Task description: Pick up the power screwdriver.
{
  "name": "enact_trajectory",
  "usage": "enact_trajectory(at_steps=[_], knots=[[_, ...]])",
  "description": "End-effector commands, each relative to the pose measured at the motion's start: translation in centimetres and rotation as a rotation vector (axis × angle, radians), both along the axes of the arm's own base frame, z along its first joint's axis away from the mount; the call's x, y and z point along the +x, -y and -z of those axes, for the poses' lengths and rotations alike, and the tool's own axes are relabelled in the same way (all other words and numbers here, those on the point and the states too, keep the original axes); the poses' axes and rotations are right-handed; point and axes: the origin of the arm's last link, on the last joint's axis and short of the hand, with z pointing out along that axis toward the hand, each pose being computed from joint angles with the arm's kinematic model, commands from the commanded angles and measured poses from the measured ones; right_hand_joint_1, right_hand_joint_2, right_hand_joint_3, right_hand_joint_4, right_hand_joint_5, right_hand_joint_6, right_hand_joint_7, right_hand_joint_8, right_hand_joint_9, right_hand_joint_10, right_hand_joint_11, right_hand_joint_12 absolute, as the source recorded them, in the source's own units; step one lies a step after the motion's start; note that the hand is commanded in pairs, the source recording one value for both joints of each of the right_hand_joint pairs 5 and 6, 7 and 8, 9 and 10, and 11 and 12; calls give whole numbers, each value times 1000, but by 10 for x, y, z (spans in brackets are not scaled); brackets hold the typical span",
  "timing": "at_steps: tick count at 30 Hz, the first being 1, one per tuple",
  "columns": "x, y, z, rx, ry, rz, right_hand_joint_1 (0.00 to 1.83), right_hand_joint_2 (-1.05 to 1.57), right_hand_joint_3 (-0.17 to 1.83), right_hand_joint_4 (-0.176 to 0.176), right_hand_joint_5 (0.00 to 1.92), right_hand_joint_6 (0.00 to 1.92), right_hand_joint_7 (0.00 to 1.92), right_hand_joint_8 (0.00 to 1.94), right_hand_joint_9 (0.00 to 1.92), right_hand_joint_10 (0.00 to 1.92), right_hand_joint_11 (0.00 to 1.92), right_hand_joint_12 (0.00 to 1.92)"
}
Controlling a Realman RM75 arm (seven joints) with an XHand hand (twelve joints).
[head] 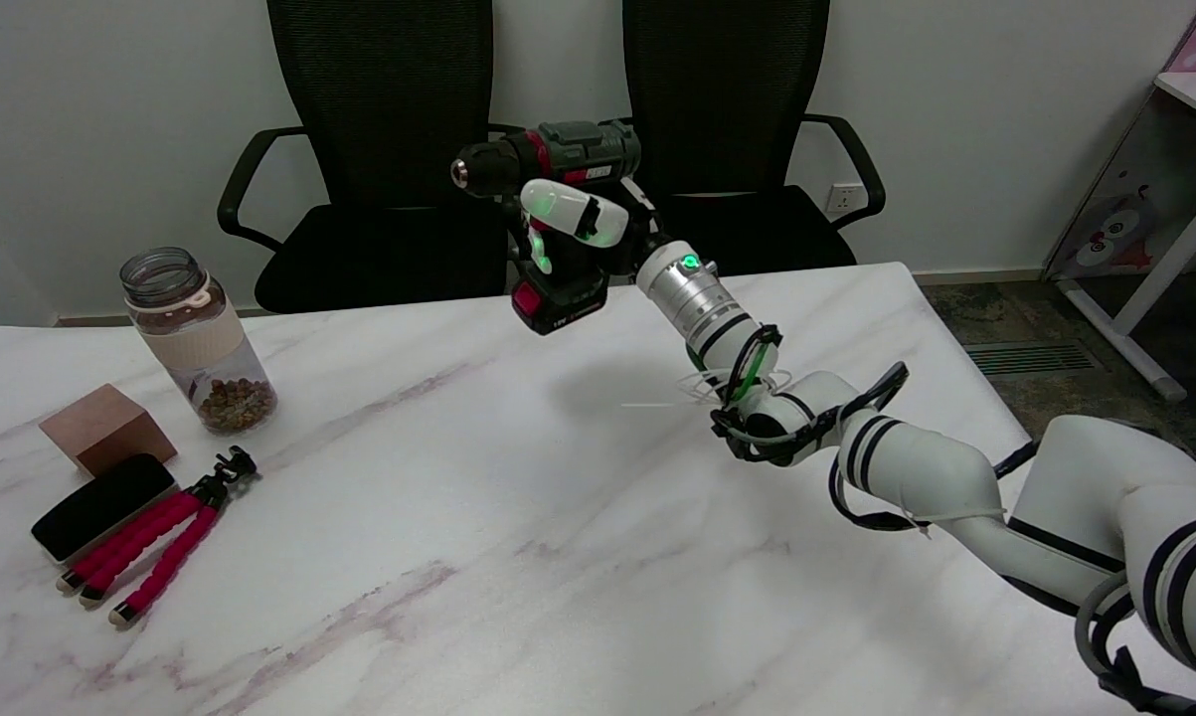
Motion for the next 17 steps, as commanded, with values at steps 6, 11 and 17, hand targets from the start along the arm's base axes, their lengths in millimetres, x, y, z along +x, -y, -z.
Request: enact_trajectory(at_steps=[6, 11, 17], knots=[[-39, -26, -2, 3, 27, 88, 1134, 1081, 873, 37, 1845, 1845, 1845, 1845, 1920, 1920, 1890, 1890], [-51, -34, -4, 6, 6, 106, 1107, 1137, 835, 41, 1848, 1848, 1848, 1848, 1920, 1920, 1917, 1917], [-69, -46, -9, -2, 0, 145, 1082, 1208, 793, 43, 1840, 1840, 1840, 1840, 1916, 1916, 1917, 1917]])
